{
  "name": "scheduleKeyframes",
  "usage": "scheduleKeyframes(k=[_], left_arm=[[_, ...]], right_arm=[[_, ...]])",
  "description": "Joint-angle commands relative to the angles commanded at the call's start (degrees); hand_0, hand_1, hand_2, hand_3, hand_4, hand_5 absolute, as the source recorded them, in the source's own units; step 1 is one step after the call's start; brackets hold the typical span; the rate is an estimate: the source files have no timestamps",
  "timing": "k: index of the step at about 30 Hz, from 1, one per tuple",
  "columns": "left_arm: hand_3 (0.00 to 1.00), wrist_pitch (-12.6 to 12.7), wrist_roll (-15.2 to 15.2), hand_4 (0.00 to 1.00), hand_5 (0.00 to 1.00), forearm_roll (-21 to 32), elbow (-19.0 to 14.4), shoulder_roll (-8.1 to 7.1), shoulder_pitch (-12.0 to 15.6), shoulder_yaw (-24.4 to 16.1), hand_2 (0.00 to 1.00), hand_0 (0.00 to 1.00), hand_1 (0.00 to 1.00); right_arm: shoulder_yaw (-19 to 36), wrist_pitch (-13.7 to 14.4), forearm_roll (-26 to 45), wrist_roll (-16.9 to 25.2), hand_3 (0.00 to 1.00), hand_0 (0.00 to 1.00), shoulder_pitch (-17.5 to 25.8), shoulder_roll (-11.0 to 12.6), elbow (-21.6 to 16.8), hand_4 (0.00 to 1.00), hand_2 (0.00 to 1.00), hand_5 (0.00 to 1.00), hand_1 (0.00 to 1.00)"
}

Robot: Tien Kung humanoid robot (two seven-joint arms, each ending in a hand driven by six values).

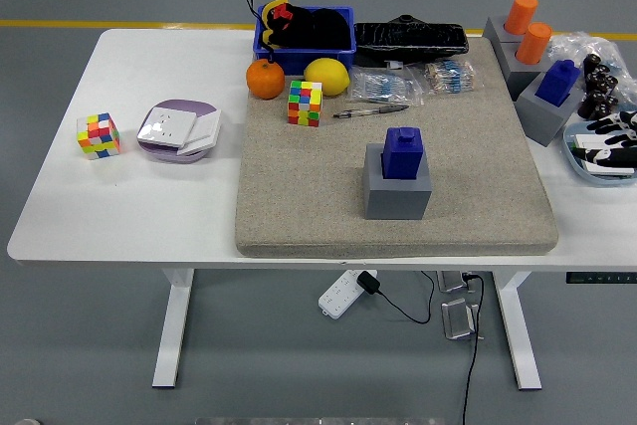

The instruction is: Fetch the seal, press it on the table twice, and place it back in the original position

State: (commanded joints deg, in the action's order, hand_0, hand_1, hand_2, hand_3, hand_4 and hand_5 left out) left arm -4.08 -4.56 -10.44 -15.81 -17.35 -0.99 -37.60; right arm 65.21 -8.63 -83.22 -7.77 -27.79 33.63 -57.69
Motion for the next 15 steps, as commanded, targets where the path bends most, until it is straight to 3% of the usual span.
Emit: scheduleKeyframes(k=[15], left_arm=[[0.834,0.1,0.0,0.821,0.494,0.1,-0.1,-0.41,-0.1,0.5,0.805,0.862,0.83]], right_arm=[[-0.4,-0.1,0.0,-0.2,0.739,0.838,0.2,0.0,0.0,0.888,0.763,0.372,0.768]])
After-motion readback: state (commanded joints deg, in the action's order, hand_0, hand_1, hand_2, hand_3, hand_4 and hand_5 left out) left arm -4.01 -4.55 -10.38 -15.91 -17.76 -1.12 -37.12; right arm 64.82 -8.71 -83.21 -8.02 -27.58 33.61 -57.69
